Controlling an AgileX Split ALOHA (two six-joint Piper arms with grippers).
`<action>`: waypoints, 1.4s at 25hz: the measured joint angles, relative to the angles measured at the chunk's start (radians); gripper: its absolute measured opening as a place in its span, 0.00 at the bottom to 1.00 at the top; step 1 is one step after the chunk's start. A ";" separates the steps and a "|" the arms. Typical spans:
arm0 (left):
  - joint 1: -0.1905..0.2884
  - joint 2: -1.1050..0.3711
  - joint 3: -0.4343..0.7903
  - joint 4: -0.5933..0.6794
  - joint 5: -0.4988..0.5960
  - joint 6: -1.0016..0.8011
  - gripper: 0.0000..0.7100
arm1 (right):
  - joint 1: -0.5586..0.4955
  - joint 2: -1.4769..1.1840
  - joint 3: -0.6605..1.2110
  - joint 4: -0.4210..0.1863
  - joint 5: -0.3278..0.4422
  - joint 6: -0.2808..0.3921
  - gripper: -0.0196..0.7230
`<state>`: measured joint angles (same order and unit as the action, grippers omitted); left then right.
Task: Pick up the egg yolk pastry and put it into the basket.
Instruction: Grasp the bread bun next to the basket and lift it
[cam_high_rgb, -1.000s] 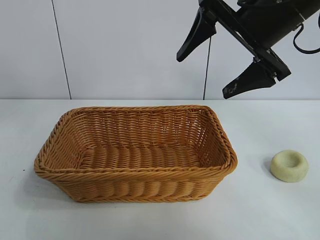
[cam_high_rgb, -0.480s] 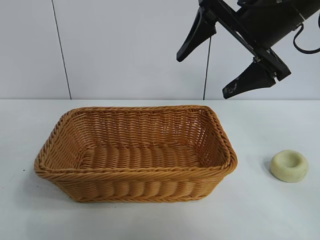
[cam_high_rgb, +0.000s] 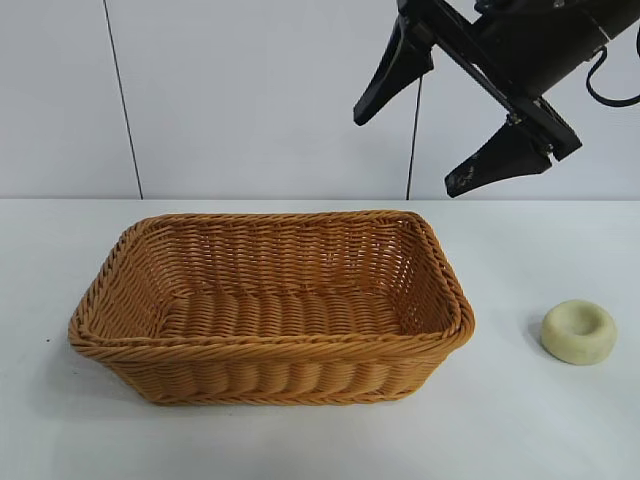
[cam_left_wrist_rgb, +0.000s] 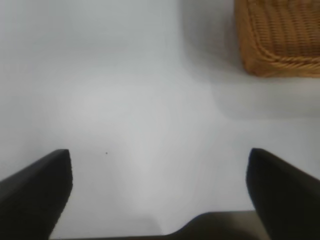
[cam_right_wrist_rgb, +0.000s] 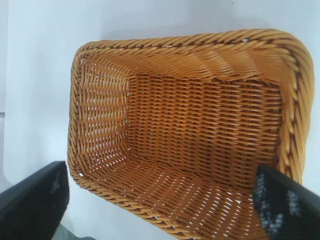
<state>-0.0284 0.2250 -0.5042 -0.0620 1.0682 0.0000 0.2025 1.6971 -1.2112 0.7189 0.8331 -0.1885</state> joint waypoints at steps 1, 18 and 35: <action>0.000 -0.030 0.000 -0.001 -0.001 0.000 0.98 | 0.000 0.000 0.000 -0.015 0.001 0.003 0.96; 0.000 -0.230 0.000 -0.004 -0.004 0.000 0.98 | -0.001 0.000 -0.133 -0.613 0.207 0.286 0.96; 0.000 -0.230 0.000 -0.004 -0.004 0.000 0.98 | -0.143 0.034 -0.153 -0.692 0.263 0.300 0.96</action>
<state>-0.0284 -0.0053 -0.5042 -0.0664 1.0646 0.0000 0.0598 1.7308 -1.3641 0.0269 1.0961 0.1112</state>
